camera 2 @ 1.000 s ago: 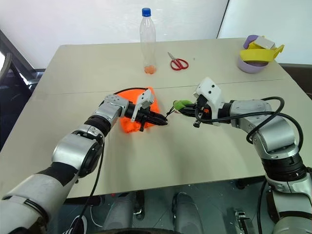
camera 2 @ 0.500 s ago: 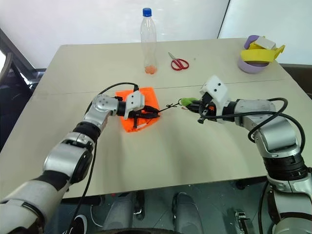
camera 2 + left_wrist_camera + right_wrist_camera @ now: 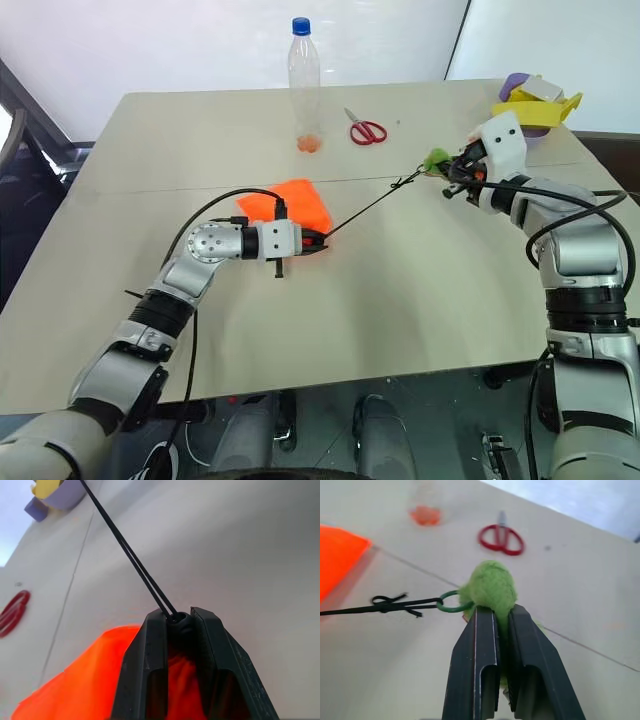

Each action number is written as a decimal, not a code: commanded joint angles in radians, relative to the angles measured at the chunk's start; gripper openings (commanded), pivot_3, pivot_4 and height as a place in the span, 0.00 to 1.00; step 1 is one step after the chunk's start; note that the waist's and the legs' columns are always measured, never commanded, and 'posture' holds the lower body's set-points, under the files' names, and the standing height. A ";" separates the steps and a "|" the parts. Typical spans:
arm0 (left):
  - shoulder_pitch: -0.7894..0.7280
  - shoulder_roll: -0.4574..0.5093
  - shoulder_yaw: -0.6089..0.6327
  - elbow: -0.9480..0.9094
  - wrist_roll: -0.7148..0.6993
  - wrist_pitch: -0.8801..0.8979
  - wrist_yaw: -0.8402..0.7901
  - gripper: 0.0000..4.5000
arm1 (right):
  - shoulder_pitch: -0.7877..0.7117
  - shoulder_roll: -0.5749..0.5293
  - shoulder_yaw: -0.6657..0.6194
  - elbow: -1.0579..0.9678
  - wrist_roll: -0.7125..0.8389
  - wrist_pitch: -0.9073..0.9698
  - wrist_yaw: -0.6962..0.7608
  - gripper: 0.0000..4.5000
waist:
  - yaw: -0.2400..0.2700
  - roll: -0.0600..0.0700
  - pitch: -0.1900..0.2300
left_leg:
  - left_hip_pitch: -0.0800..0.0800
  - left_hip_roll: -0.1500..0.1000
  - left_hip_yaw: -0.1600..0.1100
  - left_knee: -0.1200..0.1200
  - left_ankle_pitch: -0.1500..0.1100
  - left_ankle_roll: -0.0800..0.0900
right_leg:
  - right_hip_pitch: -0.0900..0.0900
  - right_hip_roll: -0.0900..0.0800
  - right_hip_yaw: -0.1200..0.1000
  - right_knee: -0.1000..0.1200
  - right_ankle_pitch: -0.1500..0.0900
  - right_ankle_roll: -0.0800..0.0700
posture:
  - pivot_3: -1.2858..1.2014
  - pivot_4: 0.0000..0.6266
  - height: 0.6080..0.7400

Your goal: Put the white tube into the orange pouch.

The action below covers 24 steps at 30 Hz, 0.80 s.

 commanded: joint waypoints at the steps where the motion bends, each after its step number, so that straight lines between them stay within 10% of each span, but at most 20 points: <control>1: 0.028 0.063 -0.007 -0.017 0.000 -0.014 -0.015 0.05 | -0.037 -0.040 -0.067 0.045 -0.059 -0.052 -0.074 0.00 | 0.000 0.000 0.000 | 0.000 0.000 0.000 0.000 0.000 0.000 | 0.000 0.000 0.000 0.000 0.000 0.000 | 0.52 0.24 1.00; 10: 0.068 0.151 -0.032 -0.042 -0.066 -0.064 -0.087 0.05 | -0.036 -0.081 -0.016 0.133 -0.132 -0.056 -0.108 0.00 | -0.003 0.001 0.000 | 0.000 0.001 0.001 0.000 0.000 0.000 | 0.000 0.000 0.001 0.000 -0.001 -0.001 | 0.52 0.24 1.00; 18: 0.085 0.112 -0.009 -0.104 -0.245 0.075 -0.169 0.05 | 0.165 -0.119 0.066 -0.181 0.006 0.036 0.186 0.00 | 0.000 0.001 0.000 | 0.000 0.000 0.000 -0.001 0.000 0.000 | -0.001 0.000 0.000 -0.001 0.000 0.000 | 0.52 0.24 1.00; 21: 0.099 0.107 0.018 -0.151 -0.339 0.169 -0.215 0.38 | 0.268 -0.156 0.079 -0.304 0.046 0.061 0.275 0.00 | 0.000 0.001 0.000 | 0.000 0.001 -0.001 -0.001 0.000 0.000 | 0.000 0.000 0.000 0.000 0.000 0.000 | 0.52 0.24 1.00; 24: 0.116 0.101 0.036 -0.189 -0.375 0.211 -0.223 0.71 | 0.276 -0.131 0.057 -0.313 0.070 0.099 0.267 0.24 | -0.008 0.001 0.000 | 0.001 0.001 -0.002 0.001 0.000 0.000 | 0.000 0.001 0.001 0.000 -0.001 -0.002 | 0.52 0.24 1.00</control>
